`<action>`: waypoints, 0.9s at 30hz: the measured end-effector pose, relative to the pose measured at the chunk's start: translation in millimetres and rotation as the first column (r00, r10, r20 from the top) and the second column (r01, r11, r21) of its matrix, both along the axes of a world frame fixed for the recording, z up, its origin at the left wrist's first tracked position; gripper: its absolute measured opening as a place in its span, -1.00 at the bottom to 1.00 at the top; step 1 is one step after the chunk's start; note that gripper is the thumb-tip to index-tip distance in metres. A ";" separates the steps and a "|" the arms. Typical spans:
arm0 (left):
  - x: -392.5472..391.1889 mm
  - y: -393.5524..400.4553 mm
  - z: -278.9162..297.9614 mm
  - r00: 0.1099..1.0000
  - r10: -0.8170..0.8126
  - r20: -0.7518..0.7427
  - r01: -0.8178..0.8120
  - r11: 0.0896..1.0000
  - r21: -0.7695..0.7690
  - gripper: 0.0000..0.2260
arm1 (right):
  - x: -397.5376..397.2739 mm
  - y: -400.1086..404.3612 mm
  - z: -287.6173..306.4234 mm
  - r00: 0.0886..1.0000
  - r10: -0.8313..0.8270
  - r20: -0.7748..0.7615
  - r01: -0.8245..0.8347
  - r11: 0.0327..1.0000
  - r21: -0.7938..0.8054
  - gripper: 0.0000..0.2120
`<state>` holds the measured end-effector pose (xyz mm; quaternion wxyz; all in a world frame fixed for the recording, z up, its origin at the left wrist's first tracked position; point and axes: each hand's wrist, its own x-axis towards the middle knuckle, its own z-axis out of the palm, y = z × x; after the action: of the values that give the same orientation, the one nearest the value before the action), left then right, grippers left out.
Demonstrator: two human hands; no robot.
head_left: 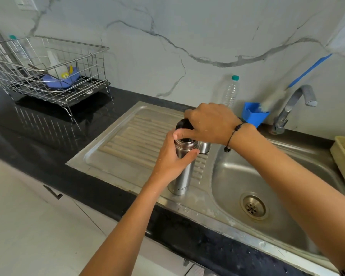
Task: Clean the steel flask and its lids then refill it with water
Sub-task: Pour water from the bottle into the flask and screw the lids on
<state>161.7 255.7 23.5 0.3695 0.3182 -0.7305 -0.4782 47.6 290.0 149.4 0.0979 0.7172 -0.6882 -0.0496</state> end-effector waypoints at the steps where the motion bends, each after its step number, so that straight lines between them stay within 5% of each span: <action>1: 0.1 -0.1 0.0 1.000 -0.002 0.004 0.002 1.000 -0.001 -0.51 | 2.2 1.1 -1.3 0.998 -0.031 -0.052 0.028 0.998 -0.051 -0.32; 3: 0.4 -0.9 0.1 1.000 0.004 0.011 -0.005 1.000 0.013 -0.49 | -1.5 2.6 1.2 1.000 -0.014 -0.005 0.014 0.994 -0.106 -0.28; 8: 1.6 -1.4 -0.5 1.000 0.012 -0.003 -0.012 0.999 0.034 -0.47 | -17.8 1.8 10.2 0.916 0.214 0.340 -0.293 0.934 0.203 -0.52; 11: 0.5 -0.6 -0.4 1.000 0.019 0.005 -0.019 0.999 0.030 -0.51 | -13.7 0.4 1.3 0.945 0.191 0.266 -0.224 0.970 0.098 -0.66; 15: 0.3 0.9 0.1 1.000 0.005 0.018 -0.005 1.000 0.005 -0.52 | -4.7 1.3 -7.7 0.999 0.013 -0.034 -0.016 0.996 -0.090 -0.36; 21: 1.4 -0.2 1.6 1.000 0.013 0.004 -0.013 1.000 0.024 -0.48 | -18.4 3.0 0.0 0.879 0.269 0.393 -0.339 0.933 0.119 -0.50; 25: 0.6 1.0 2.0 1.000 0.023 0.020 -0.023 0.999 0.029 -0.49 | -14.1 -0.9 -4.4 0.939 0.220 0.266 -0.238 0.971 0.036 -0.68; 27: 1.5 0.5 1.8 0.999 0.021 0.025 -0.022 0.999 0.030 -0.51 | -9.6 -3.8 -1.8 0.971 0.128 0.204 -0.132 0.991 0.005 -0.59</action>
<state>163.2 256.2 25.3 0.3608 0.3373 -0.7243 -0.4811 38.0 286.2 147.6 0.0235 0.7628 -0.6457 0.0238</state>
